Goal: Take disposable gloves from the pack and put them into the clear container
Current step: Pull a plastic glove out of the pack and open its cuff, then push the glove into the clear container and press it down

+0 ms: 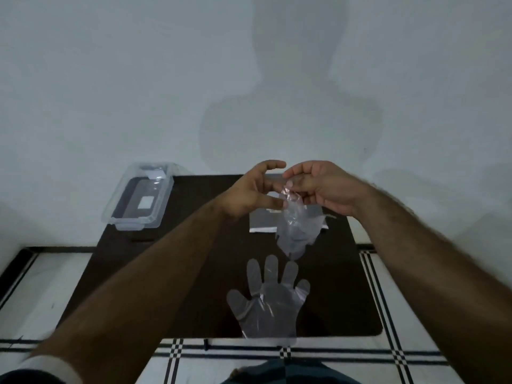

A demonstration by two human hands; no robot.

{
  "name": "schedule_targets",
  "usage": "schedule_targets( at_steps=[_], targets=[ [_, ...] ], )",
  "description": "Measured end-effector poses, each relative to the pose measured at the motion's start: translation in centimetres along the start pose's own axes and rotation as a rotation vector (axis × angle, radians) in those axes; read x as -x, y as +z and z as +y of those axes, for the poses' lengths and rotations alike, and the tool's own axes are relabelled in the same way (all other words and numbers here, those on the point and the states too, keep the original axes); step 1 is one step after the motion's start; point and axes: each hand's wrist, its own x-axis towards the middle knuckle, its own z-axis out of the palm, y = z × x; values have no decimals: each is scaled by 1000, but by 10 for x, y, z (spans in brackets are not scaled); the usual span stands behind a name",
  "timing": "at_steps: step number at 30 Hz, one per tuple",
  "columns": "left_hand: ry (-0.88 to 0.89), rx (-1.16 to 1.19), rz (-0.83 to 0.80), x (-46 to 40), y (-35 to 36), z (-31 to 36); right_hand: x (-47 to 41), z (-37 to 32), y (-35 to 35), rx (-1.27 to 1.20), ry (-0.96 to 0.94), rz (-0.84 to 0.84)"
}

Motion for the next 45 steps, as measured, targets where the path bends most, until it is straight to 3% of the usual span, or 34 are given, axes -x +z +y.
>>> schedule_targets(
  at_steps=[6, 13, 22, 26, 35, 40, 45],
  targets=[
    [82, 90, 146, 15, -8, 26, -3, -32, 3, 38, -94, 37],
    [34, 233, 526, 53, -38, 23, -21, -16, 6, 133, -86, -103],
    [-11, 238, 756, 123, -121, 0, -102, -16, 101, 126, -90, -148],
    [-35, 158, 799, 147, -191, -9, -158, -24, 166, 58, -81, -172],
    [-103, 43, 780, 168, -390, -33, -311, -38, 287, 98, -12, -3],
    [-145, -114, 784, 143, -478, -39, -378, -42, 322, 97, 10, 119],
    [-71, -223, 770, 99, -542, -34, -430, -56, 332, 31, -10, 210]
  ],
)
